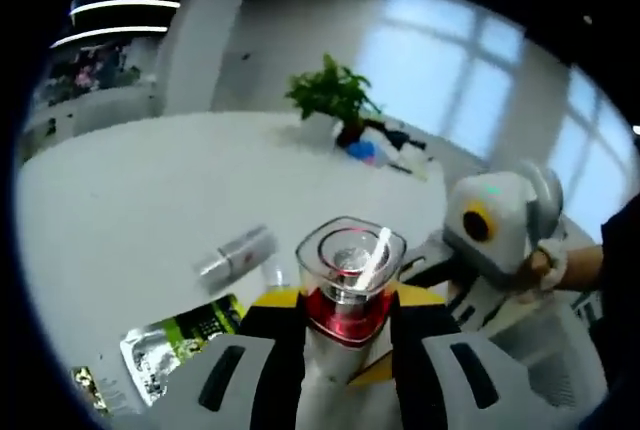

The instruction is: Arrange the skincare products in the storage area until every visible bottle or jar stands upright without overlapping.

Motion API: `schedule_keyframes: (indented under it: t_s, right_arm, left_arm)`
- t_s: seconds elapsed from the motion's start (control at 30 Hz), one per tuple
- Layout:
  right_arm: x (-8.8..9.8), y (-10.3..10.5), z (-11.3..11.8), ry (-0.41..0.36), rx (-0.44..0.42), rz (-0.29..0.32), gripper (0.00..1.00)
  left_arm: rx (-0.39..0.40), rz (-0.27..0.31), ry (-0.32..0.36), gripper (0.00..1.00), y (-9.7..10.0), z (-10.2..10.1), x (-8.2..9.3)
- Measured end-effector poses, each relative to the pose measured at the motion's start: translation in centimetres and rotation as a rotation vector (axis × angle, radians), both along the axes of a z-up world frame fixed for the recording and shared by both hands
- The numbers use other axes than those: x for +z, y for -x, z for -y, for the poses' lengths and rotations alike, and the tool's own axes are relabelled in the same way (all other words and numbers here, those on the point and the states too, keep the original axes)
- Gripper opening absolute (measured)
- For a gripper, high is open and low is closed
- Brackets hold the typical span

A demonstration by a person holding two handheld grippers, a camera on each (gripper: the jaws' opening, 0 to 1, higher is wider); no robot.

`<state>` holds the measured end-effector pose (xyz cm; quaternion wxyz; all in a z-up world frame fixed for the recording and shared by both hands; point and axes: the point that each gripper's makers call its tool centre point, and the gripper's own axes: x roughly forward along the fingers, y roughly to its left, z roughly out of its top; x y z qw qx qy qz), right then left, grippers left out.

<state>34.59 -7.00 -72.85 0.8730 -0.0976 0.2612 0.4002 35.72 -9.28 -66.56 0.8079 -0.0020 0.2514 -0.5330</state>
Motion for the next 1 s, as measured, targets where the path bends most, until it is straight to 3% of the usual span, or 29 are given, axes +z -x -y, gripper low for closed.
schedule_keyframes:
  t_s: [0.1, 0.4, 0.6, 0.7, 1.0]
  right_arm:
    - [0.0, -0.5, 0.2, 0.013, 0.002, 0.02, 0.31]
    - [0.0, -1.3, 0.9, -0.005, 0.039, 0.063, 0.3]
    - [0.0, -1.2, 1.0, -0.016, 0.108, 0.076, 0.3]
    - [-0.1, -0.7, 0.9, 0.032, 0.195, 0.121, 0.29]
    - [0.0, -0.4, 0.8, 0.035, 0.181, 0.093, 0.29]
  left_arm:
    - [-0.028, 0.048, -0.051, 0.29, 0.1, 0.5, 0.0]
    - [-0.023, 0.089, -0.095, 0.29, -0.5, 1.3, -0.2]
    - [-0.015, 0.104, -0.087, 0.29, -0.5, 1.3, -0.3]
    - [-0.021, 0.139, -0.088, 0.29, -0.1, 1.2, -0.3]
    - [-0.049, 0.136, -0.036, 0.31, -0.3, 1.2, -0.3]
